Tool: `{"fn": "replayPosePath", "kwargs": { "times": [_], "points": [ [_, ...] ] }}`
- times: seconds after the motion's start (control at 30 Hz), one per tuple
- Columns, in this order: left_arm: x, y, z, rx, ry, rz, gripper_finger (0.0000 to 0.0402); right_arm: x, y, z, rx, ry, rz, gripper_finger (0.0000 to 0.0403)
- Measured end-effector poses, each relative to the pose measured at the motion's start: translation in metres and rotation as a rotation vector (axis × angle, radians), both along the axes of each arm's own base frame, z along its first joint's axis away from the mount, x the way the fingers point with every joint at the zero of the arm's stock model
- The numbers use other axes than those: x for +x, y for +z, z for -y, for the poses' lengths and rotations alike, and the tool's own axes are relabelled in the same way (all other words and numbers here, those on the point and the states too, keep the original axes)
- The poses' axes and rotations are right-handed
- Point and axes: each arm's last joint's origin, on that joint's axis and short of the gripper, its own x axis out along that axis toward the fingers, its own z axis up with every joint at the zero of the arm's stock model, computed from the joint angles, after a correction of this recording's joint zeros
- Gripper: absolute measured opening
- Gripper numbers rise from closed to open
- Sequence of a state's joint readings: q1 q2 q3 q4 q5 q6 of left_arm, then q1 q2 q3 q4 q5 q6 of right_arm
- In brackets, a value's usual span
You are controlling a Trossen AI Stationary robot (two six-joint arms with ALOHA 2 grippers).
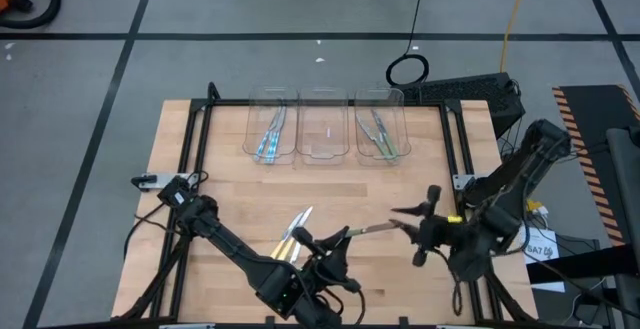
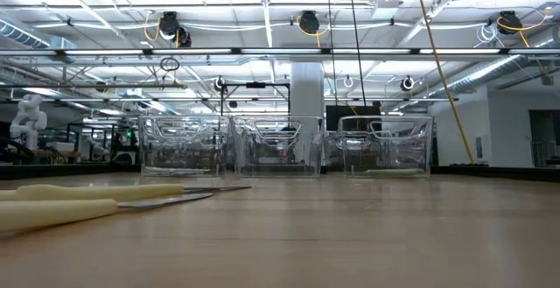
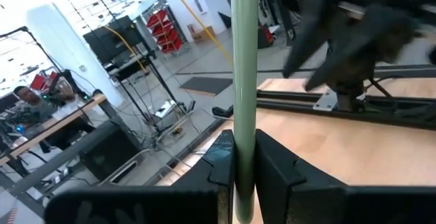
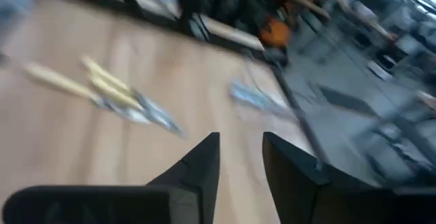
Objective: Sort silverware by color (type)
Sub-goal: Put the green knife into the right transparent bin
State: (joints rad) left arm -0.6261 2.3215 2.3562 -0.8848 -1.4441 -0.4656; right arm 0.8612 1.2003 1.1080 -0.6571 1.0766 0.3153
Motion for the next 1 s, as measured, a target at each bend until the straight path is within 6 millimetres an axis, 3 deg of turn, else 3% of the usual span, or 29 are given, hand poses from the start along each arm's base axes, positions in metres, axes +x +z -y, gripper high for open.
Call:
{"fn": "replayPosePath", "kwargs": {
  "times": [0.17, 0.3, 0.5, 0.63, 1.0],
  "points": [
    [0.001, 0.0, -0.001, -0.013, -0.01, -0.007, 0.0035, 0.015, -0.011, -0.015, 0.066, 0.304, 0.163, 0.0087],
    [-0.002, -0.001, 0.004, -0.026, -0.026, -0.004, 0.0035, 0.021, -0.013, -0.012, 0.113, 0.398, 0.365, 0.0083],
    [-0.004, -0.001, 0.01, -0.071, -0.082, -0.024, 0.0035, 0.025, -0.031, -0.004, 0.181, 0.451, 0.505, 0.0091],
    [0.001, -0.003, 0.006, -0.114, -0.11, -0.046, 0.0035, 0.031, -0.037, -0.003, 0.215, 0.517, 0.497, 0.0106],
    [0.008, -0.009, 0.002, -0.144, -0.105, -0.038, 0.0035, 0.048, -0.041, 0.005, 0.244, 0.458, 0.554, 0.0147]
  ]
}}
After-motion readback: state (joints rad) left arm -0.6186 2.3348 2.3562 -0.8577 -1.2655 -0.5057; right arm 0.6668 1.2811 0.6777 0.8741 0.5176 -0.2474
